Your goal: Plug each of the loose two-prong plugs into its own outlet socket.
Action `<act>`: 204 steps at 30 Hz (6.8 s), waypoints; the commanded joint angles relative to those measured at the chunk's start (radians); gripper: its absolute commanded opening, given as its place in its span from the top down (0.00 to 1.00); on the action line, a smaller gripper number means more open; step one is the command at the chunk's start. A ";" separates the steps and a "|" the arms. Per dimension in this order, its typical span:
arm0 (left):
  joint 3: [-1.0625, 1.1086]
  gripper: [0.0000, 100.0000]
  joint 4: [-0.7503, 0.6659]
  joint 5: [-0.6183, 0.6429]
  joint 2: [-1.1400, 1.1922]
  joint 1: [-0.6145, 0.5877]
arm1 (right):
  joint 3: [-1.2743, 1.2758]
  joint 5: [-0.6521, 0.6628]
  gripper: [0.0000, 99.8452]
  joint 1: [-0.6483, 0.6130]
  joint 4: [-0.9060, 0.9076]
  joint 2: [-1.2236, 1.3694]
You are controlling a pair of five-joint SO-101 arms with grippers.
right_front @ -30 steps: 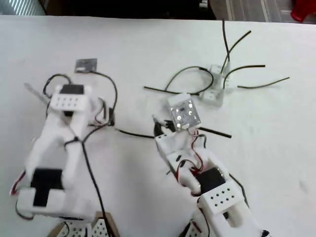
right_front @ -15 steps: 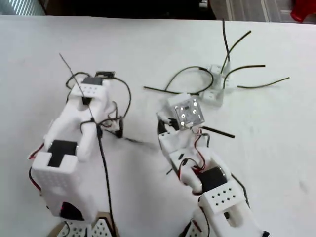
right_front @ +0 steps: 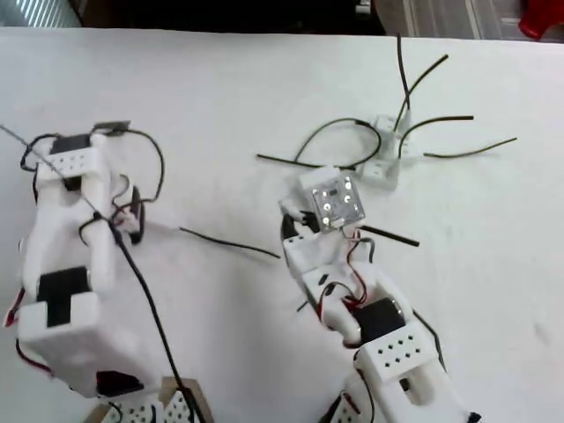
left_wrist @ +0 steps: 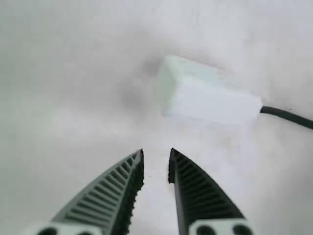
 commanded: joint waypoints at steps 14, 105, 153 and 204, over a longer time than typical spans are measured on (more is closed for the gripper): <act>-0.043 0.74 -0.037 0.600 -0.099 0.160 | -0.008 -0.005 0.98 0.015 -0.022 -0.013; -0.500 0.79 -0.074 -0.081 0.443 0.039 | -0.008 -0.003 0.98 0.016 -0.022 -0.013; -0.272 0.98 0.126 -0.222 -0.022 0.423 | -0.008 -0.003 0.98 0.070 -0.050 -0.013; -0.321 0.73 0.018 -0.264 -0.015 0.328 | 0.002 -0.003 0.98 0.084 -0.071 -0.013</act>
